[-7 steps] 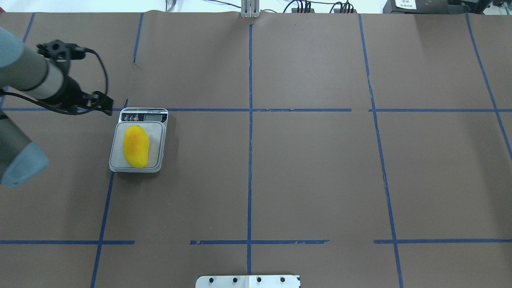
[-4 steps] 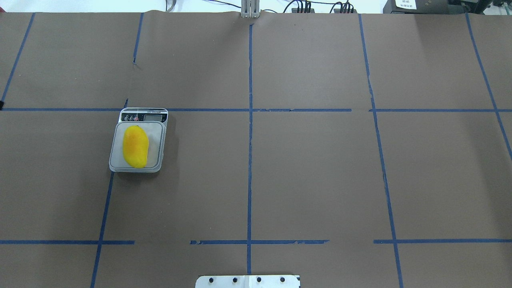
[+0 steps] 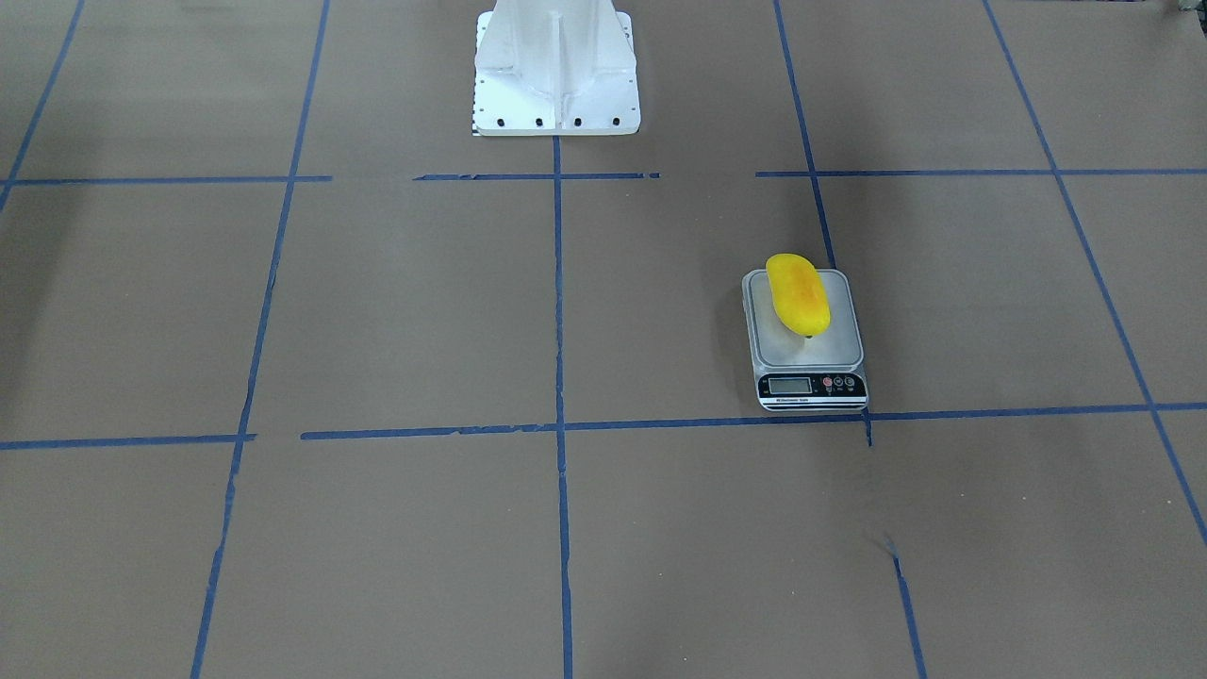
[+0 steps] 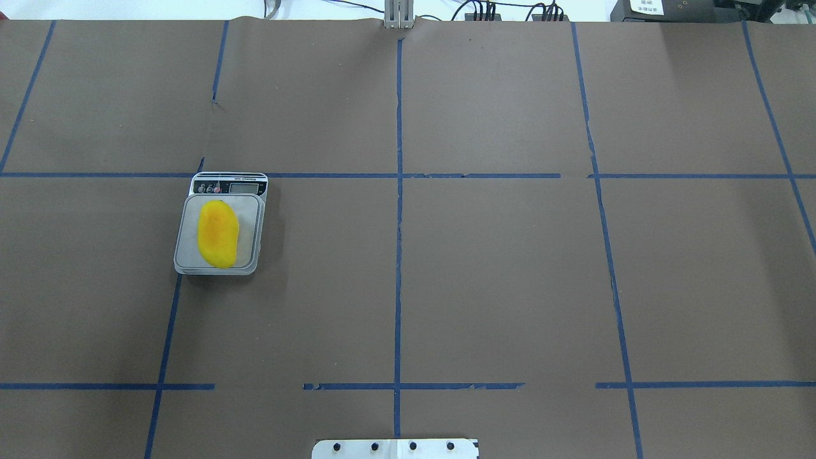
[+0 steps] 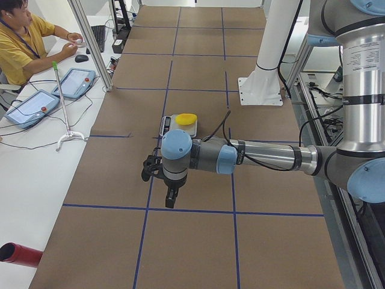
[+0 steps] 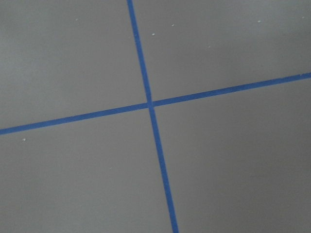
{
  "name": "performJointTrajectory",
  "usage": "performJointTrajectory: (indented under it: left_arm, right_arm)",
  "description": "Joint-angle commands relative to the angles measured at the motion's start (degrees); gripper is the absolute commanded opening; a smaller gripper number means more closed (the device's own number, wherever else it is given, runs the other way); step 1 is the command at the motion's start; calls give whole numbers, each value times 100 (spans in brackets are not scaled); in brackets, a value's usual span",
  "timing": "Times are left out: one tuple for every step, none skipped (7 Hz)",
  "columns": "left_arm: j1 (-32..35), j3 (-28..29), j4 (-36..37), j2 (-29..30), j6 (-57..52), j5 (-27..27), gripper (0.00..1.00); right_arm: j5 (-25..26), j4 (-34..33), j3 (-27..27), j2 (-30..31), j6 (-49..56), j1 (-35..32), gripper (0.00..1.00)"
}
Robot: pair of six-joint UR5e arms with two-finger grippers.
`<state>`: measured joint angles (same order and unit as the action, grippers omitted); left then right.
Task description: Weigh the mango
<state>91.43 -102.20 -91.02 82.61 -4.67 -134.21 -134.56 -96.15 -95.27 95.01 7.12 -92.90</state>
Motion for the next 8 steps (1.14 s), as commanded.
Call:
performJointTrajectory:
  left_arm:
    - [42,-1,147,-52,-60,-34,100]
    - [42,-10,129,-44,-69,-35,100]
    - [33,-1,129,-26,-69,-35,100]
    - [33,-1,172,61,-69,-26,100]
    - [33,-1,173,71,-86,-26,100]
    - [33,-1,173,71,-112,-26,100]
    - [33,-19,173,71,-121,-26,100]
    - [33,-19,173,62,-121,-26,100]
  right_arm:
    - [0,0,0,0,0,0,100]
    - [0,0,0,0,0,0,100]
    - [0,0,0,0,0,0,100]
    - [0,0,0,0,0,0,100]
    - [0,0,0,0,0,0,100]
    - [0,0,0,0,0,0,100]
    - [0,0,0,0,0,0,100]
    - [0,0,0,0,0,0,100]
